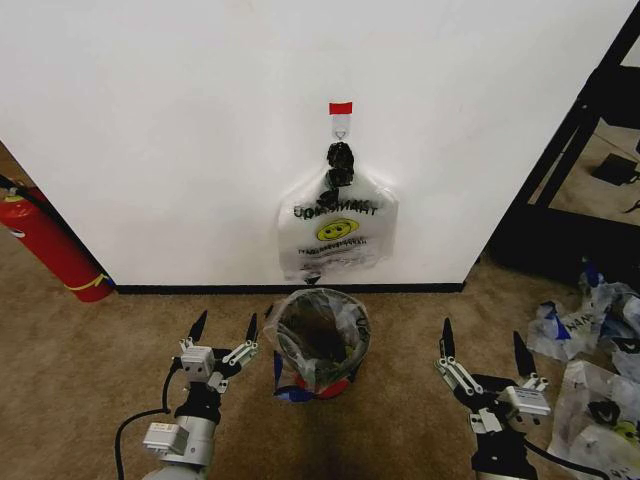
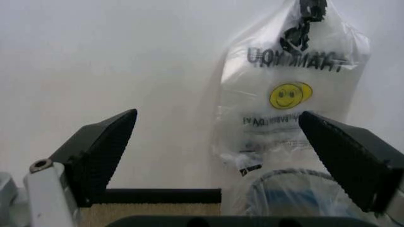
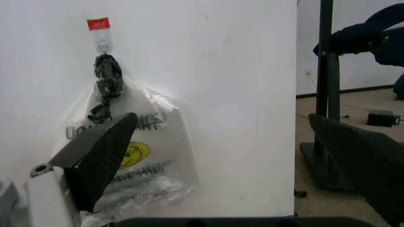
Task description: Pick up the garbage bag from the wall and place it over the trash bin.
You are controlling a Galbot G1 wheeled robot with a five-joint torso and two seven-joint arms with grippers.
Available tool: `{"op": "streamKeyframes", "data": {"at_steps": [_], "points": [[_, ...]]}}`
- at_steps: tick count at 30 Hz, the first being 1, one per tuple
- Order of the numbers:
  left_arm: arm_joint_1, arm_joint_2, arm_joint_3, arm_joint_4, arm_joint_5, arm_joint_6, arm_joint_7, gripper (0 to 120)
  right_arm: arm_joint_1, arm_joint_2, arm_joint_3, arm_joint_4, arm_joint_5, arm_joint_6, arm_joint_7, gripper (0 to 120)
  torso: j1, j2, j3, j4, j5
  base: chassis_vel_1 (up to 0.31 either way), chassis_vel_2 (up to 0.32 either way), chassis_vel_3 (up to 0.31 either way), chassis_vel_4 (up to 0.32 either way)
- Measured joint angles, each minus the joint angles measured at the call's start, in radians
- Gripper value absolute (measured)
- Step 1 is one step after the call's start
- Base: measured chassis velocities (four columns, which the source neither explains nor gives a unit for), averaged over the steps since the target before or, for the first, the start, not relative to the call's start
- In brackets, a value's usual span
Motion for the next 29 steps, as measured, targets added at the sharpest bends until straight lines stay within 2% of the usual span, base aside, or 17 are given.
{"op": "streamKeyframes", "data": {"at_steps": [22,29], "points": [[0.006,-0.027,0.008,-0.02,0.029,0.02,-0.002,100,0.036,-0.001,-0.023,-0.035,0.001,-0.056,-0.002,100,0.0,0.0,0.0,0.0,0.0001,0.0,0.0,0.0,0.0],[-0.002,-0.054,0.014,-0.03,0.033,0.034,-0.003,100,0.055,-0.011,-0.024,-0.037,0.001,-0.078,-0.003,100,0.0,0.0,0.0,0.0,0.0001,0.0,0.0,0.0,0.0]]}}
